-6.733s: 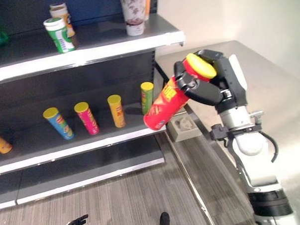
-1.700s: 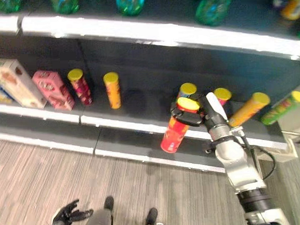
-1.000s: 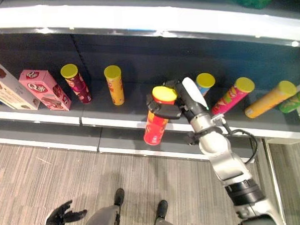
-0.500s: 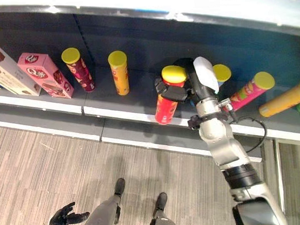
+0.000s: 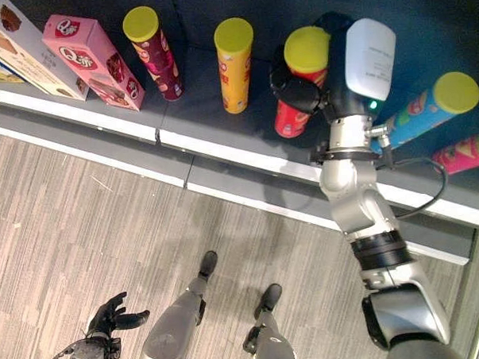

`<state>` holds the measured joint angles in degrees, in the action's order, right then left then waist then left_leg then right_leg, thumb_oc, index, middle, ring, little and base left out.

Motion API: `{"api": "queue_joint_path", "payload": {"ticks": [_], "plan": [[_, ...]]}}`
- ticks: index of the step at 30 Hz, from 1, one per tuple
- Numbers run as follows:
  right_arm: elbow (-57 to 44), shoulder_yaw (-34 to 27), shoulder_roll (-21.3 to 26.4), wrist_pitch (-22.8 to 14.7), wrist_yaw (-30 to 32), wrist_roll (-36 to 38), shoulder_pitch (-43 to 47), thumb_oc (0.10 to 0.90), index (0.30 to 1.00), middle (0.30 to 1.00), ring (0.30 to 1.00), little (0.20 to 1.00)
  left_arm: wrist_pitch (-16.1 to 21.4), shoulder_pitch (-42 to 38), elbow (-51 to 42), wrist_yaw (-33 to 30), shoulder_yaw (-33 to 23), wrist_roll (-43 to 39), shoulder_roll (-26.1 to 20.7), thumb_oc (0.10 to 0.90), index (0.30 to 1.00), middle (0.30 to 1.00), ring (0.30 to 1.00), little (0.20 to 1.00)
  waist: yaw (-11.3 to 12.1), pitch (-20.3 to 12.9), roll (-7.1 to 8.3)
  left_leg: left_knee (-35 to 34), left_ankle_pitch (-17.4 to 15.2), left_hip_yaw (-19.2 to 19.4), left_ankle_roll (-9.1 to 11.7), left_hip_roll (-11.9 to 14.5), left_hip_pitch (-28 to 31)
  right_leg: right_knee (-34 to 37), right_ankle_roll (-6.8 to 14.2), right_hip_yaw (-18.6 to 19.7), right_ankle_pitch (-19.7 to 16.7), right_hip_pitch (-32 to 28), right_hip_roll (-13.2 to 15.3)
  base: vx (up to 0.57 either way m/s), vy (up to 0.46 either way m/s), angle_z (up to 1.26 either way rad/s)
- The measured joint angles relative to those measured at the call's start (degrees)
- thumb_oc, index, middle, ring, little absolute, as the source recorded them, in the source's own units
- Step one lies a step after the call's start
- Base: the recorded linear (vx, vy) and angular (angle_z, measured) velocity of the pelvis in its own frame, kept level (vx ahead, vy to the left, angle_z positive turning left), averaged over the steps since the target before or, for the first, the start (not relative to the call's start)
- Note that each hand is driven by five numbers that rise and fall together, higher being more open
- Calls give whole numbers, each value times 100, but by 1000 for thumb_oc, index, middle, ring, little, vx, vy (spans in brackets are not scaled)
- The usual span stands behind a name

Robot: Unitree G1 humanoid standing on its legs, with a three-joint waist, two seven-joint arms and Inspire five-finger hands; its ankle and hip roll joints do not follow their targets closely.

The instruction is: Put the goods on the table back onto the shelves and tidy them up.

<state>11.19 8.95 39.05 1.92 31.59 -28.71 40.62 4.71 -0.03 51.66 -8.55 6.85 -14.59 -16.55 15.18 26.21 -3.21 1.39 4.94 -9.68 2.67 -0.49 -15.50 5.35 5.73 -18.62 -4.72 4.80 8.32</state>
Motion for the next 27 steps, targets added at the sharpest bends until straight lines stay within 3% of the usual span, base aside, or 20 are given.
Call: {"api": "queue_joint_path", "payload": {"ticks": [4, 6, 14, 17, 18, 19, 27], "plan": [[14, -41, -19, 3, 43, -5, 0, 400, 300, 300, 300, 300, 16, -38, 15, -1, 0, 3, -1, 800, 900, 900, 900, 900, 0, 2, -2, 4, -1, -1, 0, -22, -18, 0, 9, -7, 7, 8, 20, 8, 0, 1], [149, -169, -156, 16, 348, 1, 58, 400, 300, 300, 300, 300, 60, -99, 103, -2, 17, 2, 1, 800, 900, 900, 900, 900, -19, 11, -3, 41, 8, -18, -3, -39, -144, 0, 32, -18, 29, 106, 53, 0, 0, 4], [227, -229, -150, 117, 374, 1, 58, 400, 300, 300, 300, 300, 56, -106, 219, -72, 14, 3, 0, 800, 900, 900, 900, 900, -8, 12, -5, 44, 28, -20, -13, -55, -185, -1, 31, -17, 26, 145, 66, 4, -1, 1], [663, -457, -169, -4, 968, 1, 266, 400, 300, 300, 300, 300, 178, 26, -416, -98, 558, 2, -151, 800, 900, 900, 900, 900, 35, 80, -137, 127, 30, -88, -10, -88, -430, 0, 36, -133, 27, 313, 86, 15, 29, 14], [898, -685, -146, 218, 1055, 85, 446, 400, 300, 300, 300, 300, 261, -88, -495, -85, 618, -2, -40, 800, 900, 900, 900, 900, 30, 167, -314, 171, 65, -175, -26, -138, -557, -2, 47, -168, 5, 369, 98, 18, 12, 23], [1003, -726, -146, 282, 1100, 129, 458, 400, 300, 300, 300, 300, 282, -112, -493, -92, 618, -2, -12, 800, 900, 900, 900, 900, 95, 184, -351, 172, 70, -165, -32, -150, -596, -1, 51, -162, -5, 417, 115, 7, 7, 19], [1095, -710, -153, 314, 1253, 206, 450, 400, 300, 300, 300, 300, 269, -149, -206, -102, 600, -3, -13, 800, 900, 900, 900, 900, 138, 199, -366, 177, 71, -158, -35, -238, -606, -1, 52, -167, -6, 424, 207, 0, 0, 0]]}}
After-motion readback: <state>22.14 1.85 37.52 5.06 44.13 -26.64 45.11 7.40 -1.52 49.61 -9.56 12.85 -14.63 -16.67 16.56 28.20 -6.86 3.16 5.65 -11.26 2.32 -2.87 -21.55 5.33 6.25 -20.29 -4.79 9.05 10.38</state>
